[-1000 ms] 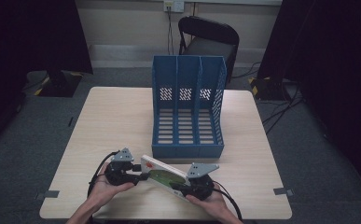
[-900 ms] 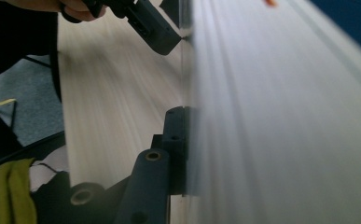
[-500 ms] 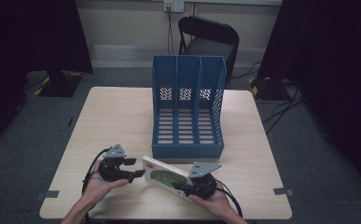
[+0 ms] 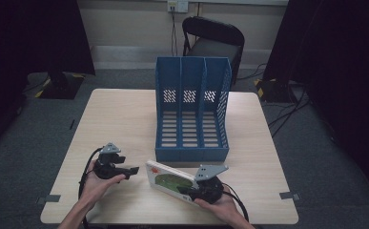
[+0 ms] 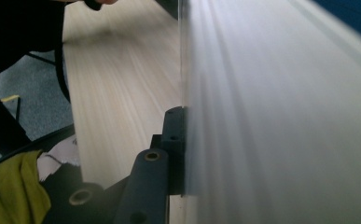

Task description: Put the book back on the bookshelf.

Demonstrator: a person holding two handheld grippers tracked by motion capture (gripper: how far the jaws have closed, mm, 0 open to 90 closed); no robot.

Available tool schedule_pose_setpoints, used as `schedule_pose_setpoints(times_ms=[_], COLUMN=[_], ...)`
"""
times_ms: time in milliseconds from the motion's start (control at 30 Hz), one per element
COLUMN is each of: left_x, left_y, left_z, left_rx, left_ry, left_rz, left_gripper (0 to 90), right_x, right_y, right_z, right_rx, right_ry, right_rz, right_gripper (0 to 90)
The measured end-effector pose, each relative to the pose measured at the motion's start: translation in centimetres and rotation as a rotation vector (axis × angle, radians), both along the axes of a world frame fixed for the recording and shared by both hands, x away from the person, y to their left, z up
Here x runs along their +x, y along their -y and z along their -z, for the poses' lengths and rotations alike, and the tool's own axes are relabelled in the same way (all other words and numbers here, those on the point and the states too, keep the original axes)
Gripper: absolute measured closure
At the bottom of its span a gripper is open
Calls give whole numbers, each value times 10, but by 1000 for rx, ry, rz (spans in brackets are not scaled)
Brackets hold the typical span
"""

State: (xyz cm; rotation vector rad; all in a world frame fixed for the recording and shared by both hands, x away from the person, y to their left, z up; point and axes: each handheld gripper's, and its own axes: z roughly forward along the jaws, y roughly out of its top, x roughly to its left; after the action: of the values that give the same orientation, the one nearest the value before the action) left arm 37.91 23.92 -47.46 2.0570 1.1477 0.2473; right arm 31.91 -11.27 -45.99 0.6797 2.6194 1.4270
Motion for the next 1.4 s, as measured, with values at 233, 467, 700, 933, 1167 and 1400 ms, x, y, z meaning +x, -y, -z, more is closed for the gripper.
schedule_pose_setpoints(times_ms=[233, 467, 700, 933, 1167, 1400], left_x=[3, 6, 4, 3, 4, 4], left_y=[1, 4, 11, 11, 11, 11], left_z=[8, 15, 25, 33, 33, 33], left_rx=[89, 135, 171, 140, 137, 138], left_ry=[-44, -31, 65, 112, 109, 109], left_rz=[-56, -52, -65, -74, -66, -66], left_gripper=[197, 187, 110, 8, 0, 0], right_x=[-6, -6, -4, -8, -10, -6], right_y=[3, 16, 29, 34, 43, 57], right_z=[-5, -20, -30, -38, -57, -72], right_rx=[4, 41, 61, 68, 90, 98], right_ry=[-1, 16, 28, 37, 58, 86], right_rz=[8, 50, 93, 113, 154, 209], right_gripper=[767, 767, 767, 767, 767, 767])
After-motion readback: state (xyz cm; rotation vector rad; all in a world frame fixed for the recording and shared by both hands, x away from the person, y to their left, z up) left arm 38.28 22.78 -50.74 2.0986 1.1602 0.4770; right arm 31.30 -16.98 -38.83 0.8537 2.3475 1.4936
